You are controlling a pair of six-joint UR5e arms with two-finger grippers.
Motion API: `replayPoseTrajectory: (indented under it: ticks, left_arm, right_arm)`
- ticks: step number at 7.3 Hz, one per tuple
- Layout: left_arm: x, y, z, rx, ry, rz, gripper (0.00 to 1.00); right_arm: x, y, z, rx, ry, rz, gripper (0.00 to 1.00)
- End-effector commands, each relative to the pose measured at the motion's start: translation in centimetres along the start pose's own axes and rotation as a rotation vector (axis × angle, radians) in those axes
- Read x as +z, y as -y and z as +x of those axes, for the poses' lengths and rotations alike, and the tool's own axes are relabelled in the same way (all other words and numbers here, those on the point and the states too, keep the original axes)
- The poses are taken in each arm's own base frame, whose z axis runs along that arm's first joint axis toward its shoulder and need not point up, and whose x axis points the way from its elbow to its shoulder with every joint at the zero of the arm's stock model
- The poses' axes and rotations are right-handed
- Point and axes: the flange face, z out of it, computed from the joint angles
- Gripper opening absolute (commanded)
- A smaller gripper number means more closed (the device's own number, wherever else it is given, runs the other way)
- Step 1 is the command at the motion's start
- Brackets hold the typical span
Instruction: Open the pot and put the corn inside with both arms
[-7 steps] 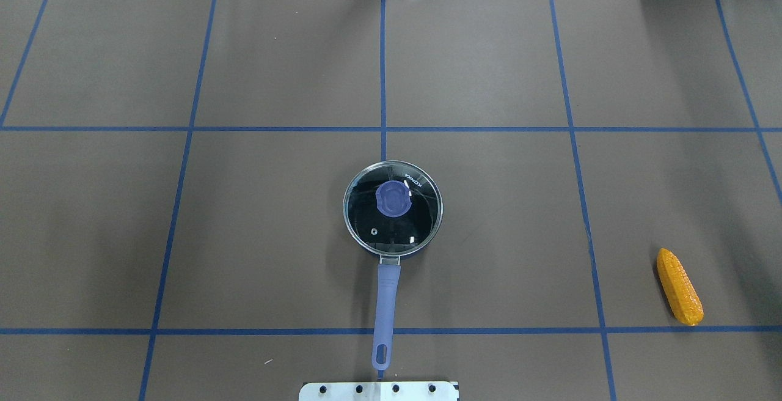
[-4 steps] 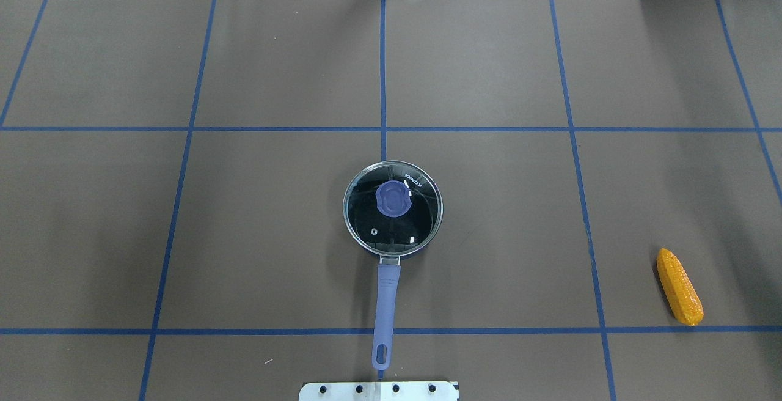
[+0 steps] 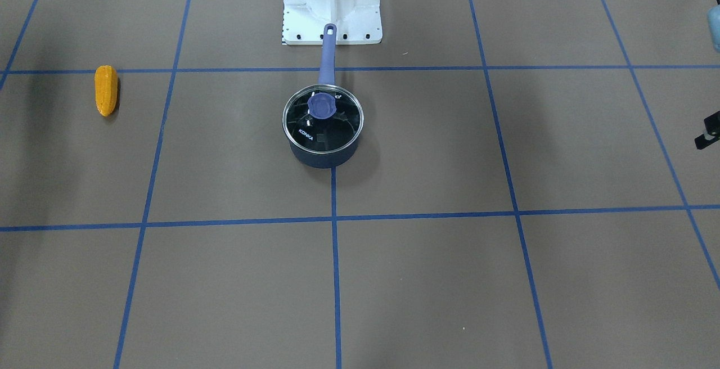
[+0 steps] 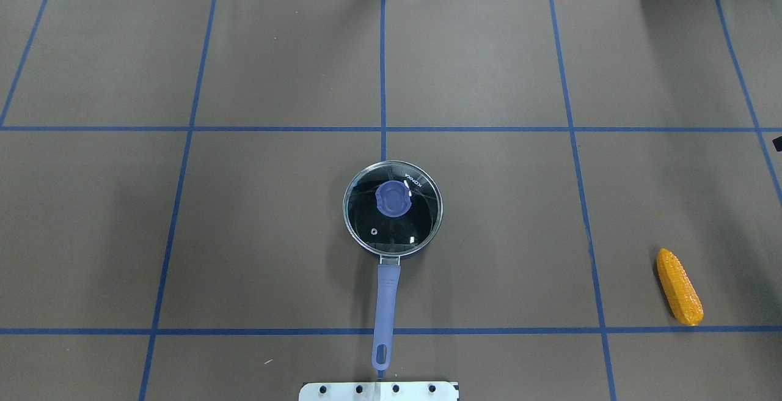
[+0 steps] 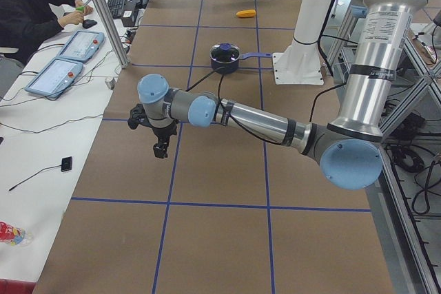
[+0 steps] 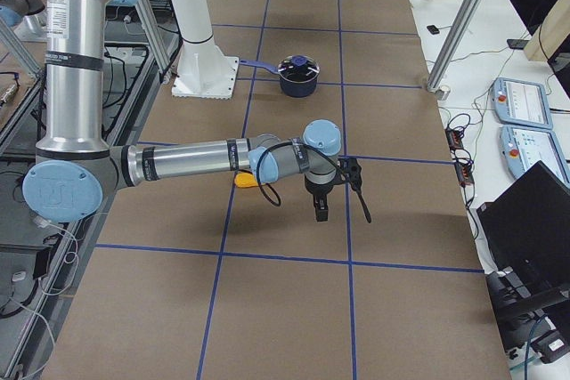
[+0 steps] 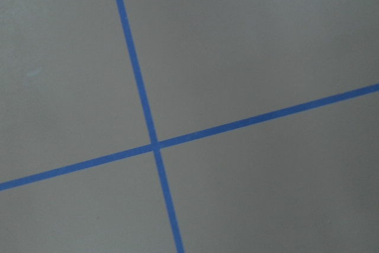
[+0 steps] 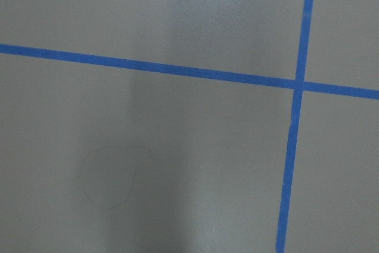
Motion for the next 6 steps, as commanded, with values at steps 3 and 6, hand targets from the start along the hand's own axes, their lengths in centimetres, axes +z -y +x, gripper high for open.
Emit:
replayPoseTrajectory:
  ticks: [3,6]
  left_arm:
    - [-0.4,8.3,20.4,-0.117,-0.062,-0.026,0.99]
    - [3.0,8.7,36.1,-0.118,-0.044,-0.017,0.99]
  right_arm:
    - [-0.9,0.4,-4.3,-0.072,0.055,0.008,1.0]
    - [1.4,0.5,-8.0,-0.143,0.081,-0.042,1.0]
